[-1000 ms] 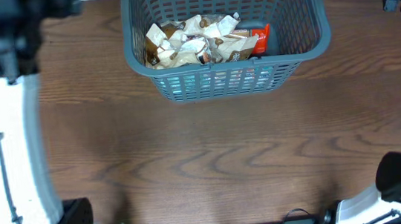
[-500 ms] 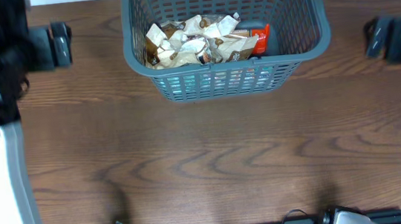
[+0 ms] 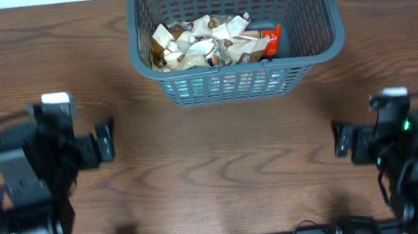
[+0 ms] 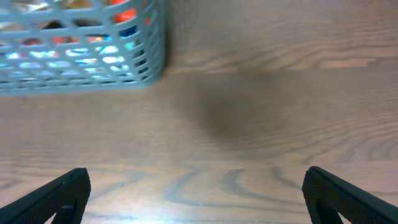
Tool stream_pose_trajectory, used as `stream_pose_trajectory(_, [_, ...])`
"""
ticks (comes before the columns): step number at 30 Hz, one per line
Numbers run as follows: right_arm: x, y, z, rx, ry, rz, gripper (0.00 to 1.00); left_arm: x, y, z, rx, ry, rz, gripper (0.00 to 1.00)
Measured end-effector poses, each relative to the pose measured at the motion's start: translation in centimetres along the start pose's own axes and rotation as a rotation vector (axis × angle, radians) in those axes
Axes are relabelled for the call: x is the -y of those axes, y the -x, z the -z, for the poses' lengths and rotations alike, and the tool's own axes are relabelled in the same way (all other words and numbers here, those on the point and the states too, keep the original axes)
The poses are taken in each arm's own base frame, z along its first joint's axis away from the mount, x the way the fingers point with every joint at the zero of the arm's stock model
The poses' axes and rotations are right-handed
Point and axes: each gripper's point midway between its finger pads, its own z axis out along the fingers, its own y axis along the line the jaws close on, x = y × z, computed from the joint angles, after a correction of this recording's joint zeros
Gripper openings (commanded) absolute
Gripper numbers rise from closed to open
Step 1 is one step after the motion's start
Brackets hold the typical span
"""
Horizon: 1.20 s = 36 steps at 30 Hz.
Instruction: Pack container
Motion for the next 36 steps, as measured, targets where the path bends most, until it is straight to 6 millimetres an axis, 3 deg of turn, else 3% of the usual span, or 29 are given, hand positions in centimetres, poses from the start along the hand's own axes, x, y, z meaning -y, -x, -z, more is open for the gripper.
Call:
stream_pose_trajectory(6, [-0.4,-0.9,0.9,0.074,0.010,-0.004,0.99,0.3,-1.9,1.0,0.067,0.002,0.004,0.98])
stream_pose_trajectory(36, [-0.2,-1.2,0.9,0.071,0.002,-0.005,0.99,0.3,-1.9,0.9,0.069,0.002,0.006,0.99])
